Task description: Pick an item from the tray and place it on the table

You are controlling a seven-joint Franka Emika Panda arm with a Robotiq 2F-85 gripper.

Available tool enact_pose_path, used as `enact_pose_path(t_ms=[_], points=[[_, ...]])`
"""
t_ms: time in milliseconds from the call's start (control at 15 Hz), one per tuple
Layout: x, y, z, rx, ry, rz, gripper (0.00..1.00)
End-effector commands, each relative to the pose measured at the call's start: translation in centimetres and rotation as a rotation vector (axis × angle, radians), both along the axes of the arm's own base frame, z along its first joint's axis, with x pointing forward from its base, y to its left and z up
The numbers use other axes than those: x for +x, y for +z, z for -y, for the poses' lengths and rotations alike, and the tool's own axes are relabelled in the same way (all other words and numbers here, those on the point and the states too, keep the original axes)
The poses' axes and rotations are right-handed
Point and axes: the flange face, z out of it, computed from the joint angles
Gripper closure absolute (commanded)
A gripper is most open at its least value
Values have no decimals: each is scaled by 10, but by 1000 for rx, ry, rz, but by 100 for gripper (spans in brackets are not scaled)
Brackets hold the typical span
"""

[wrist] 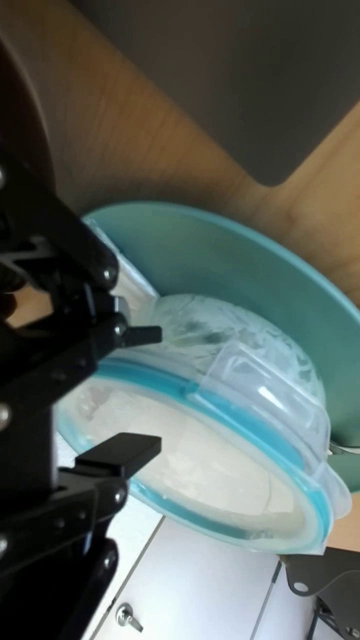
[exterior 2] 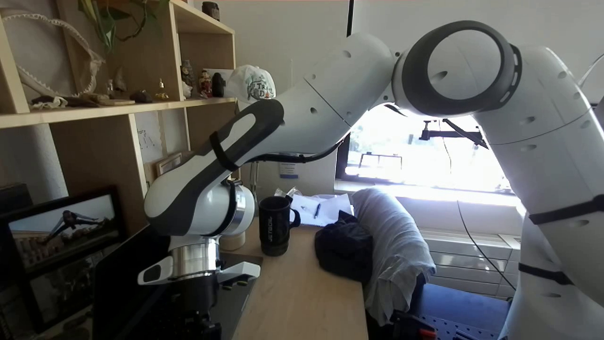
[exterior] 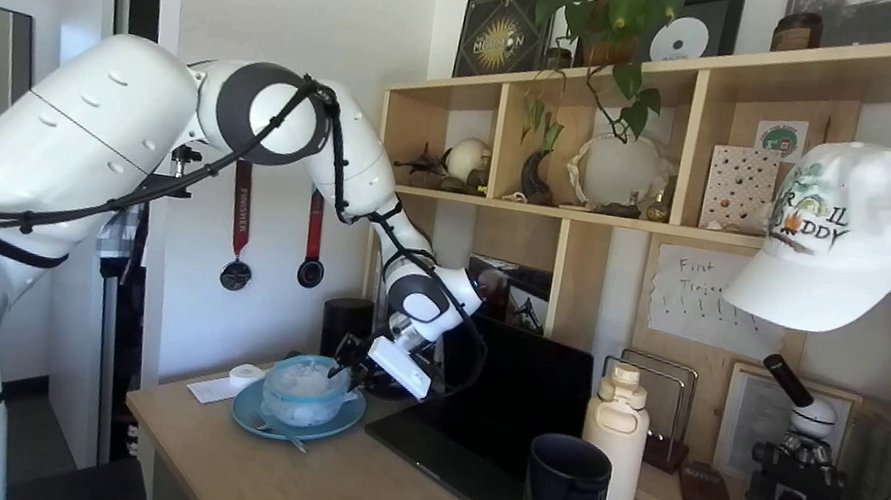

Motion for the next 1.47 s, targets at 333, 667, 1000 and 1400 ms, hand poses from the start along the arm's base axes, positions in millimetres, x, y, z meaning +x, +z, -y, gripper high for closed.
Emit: enact_pose_path(t_ms=[333,667,1000,1400], points=[[-1,4,2,3,10,-4,90],[4,19,9,38,-20,0,91],[8,30,28,115,-85,-21,91],[2,39,57,178,-173,-34,91]])
